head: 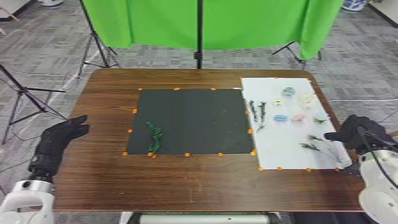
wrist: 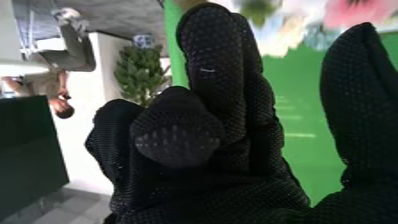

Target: Arrange flowers

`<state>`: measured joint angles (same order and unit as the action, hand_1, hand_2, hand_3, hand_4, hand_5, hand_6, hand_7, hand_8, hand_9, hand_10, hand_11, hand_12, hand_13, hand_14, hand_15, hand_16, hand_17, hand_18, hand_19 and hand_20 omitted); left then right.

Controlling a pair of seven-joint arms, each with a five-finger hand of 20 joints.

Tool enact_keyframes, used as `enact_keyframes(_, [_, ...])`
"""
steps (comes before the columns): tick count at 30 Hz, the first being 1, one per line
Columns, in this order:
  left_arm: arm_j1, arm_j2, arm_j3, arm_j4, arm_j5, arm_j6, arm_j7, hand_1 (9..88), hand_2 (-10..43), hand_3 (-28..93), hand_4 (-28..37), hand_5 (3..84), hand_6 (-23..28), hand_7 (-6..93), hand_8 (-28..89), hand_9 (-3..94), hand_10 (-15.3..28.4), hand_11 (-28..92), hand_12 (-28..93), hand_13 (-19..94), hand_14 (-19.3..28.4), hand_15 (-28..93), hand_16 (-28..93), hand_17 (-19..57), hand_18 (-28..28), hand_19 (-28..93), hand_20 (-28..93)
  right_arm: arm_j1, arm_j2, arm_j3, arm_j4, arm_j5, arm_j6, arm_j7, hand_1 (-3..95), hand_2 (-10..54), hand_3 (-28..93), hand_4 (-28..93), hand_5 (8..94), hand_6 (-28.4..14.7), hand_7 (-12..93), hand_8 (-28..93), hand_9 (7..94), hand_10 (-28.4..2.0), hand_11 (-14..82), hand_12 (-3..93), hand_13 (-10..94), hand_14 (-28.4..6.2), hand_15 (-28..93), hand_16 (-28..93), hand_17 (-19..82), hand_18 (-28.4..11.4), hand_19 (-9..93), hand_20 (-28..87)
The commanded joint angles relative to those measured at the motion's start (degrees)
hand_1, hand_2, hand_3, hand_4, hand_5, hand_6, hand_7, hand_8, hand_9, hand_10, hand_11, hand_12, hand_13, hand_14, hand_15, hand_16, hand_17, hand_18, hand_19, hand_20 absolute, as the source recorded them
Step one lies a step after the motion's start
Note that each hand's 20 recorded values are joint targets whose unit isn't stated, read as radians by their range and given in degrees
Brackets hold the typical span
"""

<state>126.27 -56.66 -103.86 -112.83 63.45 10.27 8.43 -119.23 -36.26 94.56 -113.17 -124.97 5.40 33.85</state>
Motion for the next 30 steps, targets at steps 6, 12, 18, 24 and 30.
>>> enact_keyframes(6, [1.36, -0.97, -0.37, -0.44, 0.22, -0.44, -0.62, 20.0, 8.1, 64, -28.3, 47.8, 6.6, 9.2, -6, 46.6, 15.2, 19, 10, 36, 18.2, 17, -2, 7.6, 11.9, 7, 16, -0.66, 0.2, -2.87, 0.58, -1.61, -2.7, -1.0, 31.0, -9.5, 61, -18, 76.5, -3.1, 23, -8, 85.3, -13.2, 29.2, 26.6, 87, -3.3, 62, 38, 59, -17.4, 93, 59])
enact_keyframes(12, [1.04, -0.86, -0.22, -0.3, 0.26, -0.43, -0.78, 20.1, 8.2, 64, -28.3, 47.8, 6.5, 9.3, -6, 46.5, 15.2, 19, 10, 36, 18.2, 17, -2, 7.6, 11.9, 7, 16, -0.08, 0.64, -4.49, 1.21, -3.11, -3.24, -0.83, 31.8, -9.5, 62, -19, 76.5, -3.1, 23, -7, 85.2, -13.2, 28.9, 26.3, 87, -3.3, 62, 38, 59, -17.3, 93, 59])
enact_keyframes(18, [1.03, -0.78, -0.31, -0.35, 0.2, -0.26, -0.82, 20.1, 8.4, 64, -28.3, 47.8, 6.6, 9.3, -6, 46.5, 15.3, 19, 10, 36, 18.4, 18, -2, 7.6, 11.9, 7, 16, 0.77, 1.45, -5.92, 1.67, -3.7, 0.23, 0.0, 42.6, -9.5, 61, -18, 77.2, -2.6, 22, 4, 86.6, -12.3, 28.8, 26.1, 88, -2.6, 62, 38, 60, -16.8, 93, 58])
enact_keyframes(24, [1.11, -0.85, -0.33, -0.35, 0.13, -0.31, -0.78, 20.1, 8.6, 64, -28.3, 47.8, 6.6, 9.3, -6, 46.6, 15.3, 19, 10, 36, 18.3, 18, -2, 7.6, 11.9, 7, 16, 1.68, 1.63, -5.15, -0.39, -1.35, 3.55, 0.8, 55.9, -9.5, 57, -15, 82.8, -0.6, 26, 17, 92.1, -10.2, 33.8, 28.0, 93, -1.1, 61, 37, 64, -15.8, 93, 60])
enact_keyframes(30, [0.97, -0.7, -0.35, -0.33, 0.16, -0.42, -0.93, 19.9, 8.6, 64, -28.3, 47.9, 6.7, 9.2, -6, 46.6, 15.3, 19, 10, 36, 18.4, 18, -2, 7.6, 11.9, 7, 16, 3.44, 0.52, -3.7, -5.29, 4.34, 6.05, 2.3, 56.2, -9.5, 58, -14, 83.0, -0.7, 27, 17, 92.6, -9.9, 34.8, 28.2, 93, -0.8, 61, 38, 65, -15.6, 93, 60])
